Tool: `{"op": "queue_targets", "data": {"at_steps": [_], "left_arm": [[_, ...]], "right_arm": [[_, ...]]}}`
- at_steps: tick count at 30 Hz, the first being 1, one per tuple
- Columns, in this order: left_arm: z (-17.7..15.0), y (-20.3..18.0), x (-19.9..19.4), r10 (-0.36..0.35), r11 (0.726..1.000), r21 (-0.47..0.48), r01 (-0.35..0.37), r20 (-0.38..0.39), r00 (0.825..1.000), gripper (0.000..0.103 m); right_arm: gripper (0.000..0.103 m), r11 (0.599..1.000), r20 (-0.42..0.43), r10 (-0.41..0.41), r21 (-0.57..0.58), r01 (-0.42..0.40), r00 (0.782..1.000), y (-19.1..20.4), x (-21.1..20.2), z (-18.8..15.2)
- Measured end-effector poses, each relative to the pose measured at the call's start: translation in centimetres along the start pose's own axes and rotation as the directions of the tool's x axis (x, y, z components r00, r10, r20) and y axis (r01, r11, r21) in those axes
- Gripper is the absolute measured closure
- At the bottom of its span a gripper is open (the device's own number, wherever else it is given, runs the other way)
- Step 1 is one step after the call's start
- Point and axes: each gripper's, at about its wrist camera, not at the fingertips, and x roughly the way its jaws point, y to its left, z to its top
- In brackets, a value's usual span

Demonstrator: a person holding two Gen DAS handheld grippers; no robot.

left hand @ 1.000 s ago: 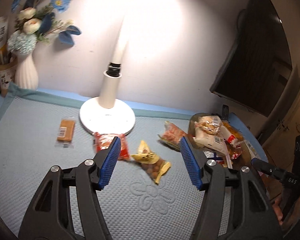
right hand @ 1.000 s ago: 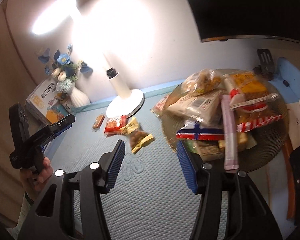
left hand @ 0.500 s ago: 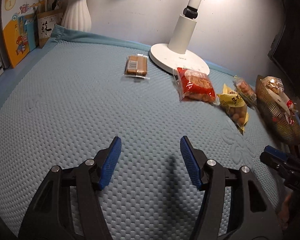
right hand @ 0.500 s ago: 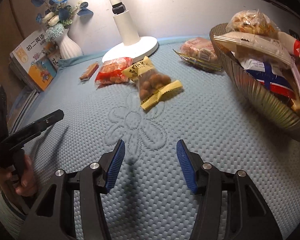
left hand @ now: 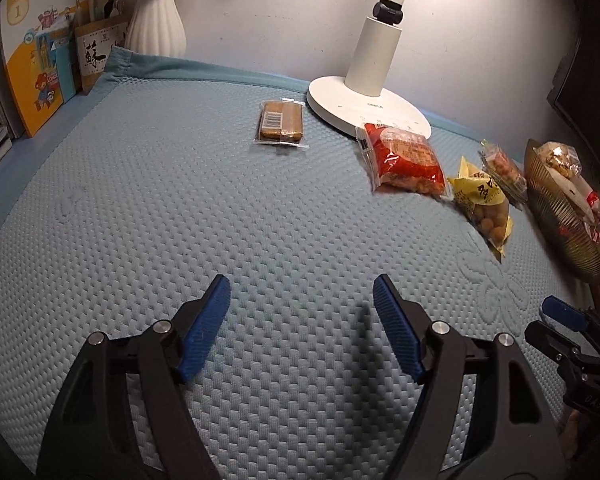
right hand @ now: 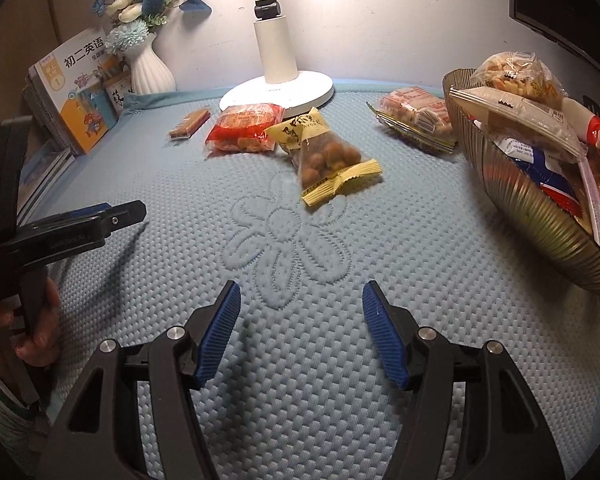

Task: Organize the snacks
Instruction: 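Move both grippers back toward the yellow peanut bag and red bread bag, then grasp the yellow peanut bag with the right gripper while the left grasps the red bread bag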

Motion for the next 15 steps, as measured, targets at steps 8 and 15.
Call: {"op": "queue_targets", "data": {"at_steps": [8, 15], "left_arm": [[4.2, -1.6, -2.3, -0.173, 0.985, -0.018, 0.172, -0.094, 0.980, 0.027], [10.6, -3.1, 1.9, -0.201, 0.975, -0.122, 0.186, -0.123, 0.972, 0.026]], "right_arm": [[0.027, 0.993, -0.137, 0.053, -0.099, -0.067, 0.989, 2.1, 0.4, 2.5], [0.025, 0.993, -0.020, -0.038, -0.112, 0.036, 0.999, 1.5, 2.9, 8.1]]}}
